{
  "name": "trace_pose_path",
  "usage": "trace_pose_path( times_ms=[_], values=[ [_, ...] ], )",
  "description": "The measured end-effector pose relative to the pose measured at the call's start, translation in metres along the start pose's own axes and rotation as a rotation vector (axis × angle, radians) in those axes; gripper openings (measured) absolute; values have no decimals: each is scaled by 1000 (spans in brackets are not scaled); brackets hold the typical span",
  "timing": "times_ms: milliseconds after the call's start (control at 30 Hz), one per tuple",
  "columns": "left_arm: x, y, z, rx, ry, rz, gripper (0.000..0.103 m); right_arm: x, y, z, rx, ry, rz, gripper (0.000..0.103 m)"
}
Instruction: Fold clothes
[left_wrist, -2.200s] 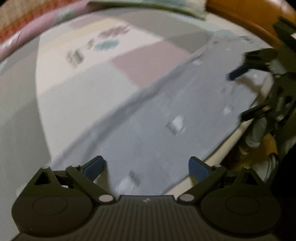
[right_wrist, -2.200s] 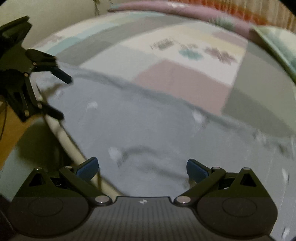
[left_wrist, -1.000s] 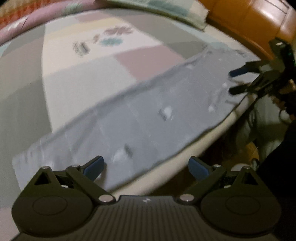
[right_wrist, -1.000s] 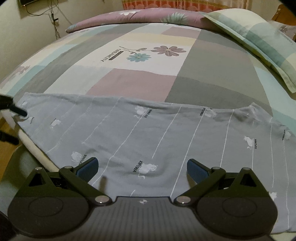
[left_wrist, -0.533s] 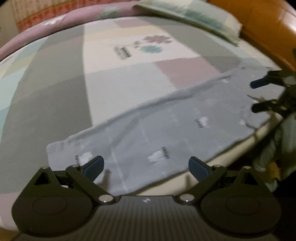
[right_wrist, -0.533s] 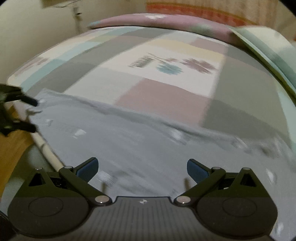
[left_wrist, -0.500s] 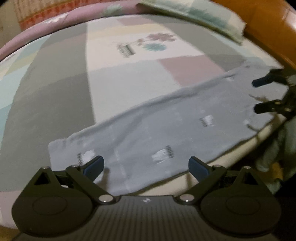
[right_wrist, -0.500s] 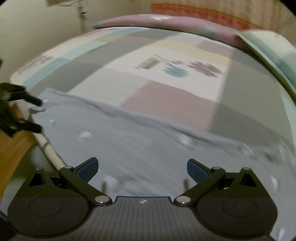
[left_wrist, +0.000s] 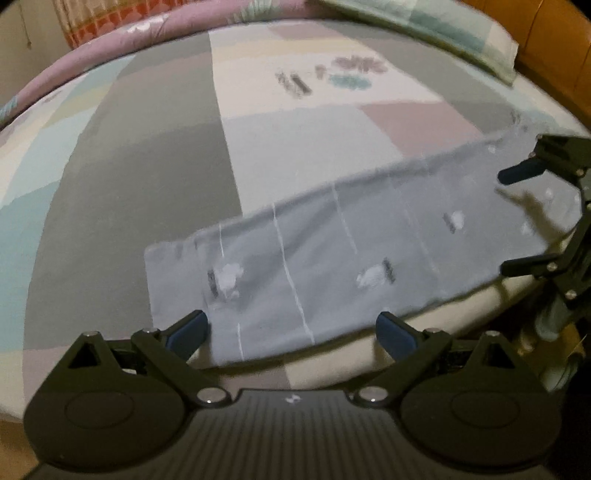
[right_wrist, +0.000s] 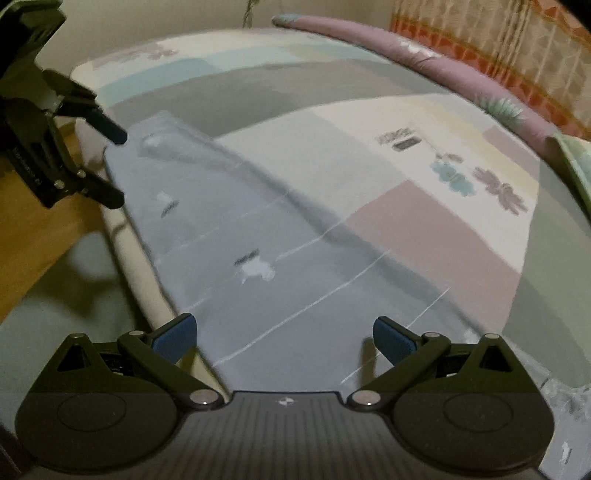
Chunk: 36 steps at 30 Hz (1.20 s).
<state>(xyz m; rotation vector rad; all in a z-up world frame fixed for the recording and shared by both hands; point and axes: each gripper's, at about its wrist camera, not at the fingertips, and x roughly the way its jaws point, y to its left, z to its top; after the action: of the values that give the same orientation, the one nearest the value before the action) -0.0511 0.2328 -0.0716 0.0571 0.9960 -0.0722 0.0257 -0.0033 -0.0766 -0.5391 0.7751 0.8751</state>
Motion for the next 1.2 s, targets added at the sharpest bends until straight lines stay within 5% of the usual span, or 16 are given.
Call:
trace_pose_path(
  times_ms=[233, 567, 867, 1133, 1200],
  values=[
    [9, -6, -4, 34, 21, 2, 97, 15, 5, 5, 0, 69, 31, 103],
    [-37, 15, -21, -26, -39, 71, 98, 5, 41, 47, -191, -81, 83, 102],
    [-52, 38, -38, -104, -52, 80, 94, 28, 112, 72, -502, -91, 169, 58],
    [-56, 61, -43, -184, -70, 76, 94, 40, 147, 79, -631, -137, 185, 20],
    [-57, 64, -43, -198, -80, 67, 94, 43, 150, 79, -638, -133, 182, 19]
  ],
)
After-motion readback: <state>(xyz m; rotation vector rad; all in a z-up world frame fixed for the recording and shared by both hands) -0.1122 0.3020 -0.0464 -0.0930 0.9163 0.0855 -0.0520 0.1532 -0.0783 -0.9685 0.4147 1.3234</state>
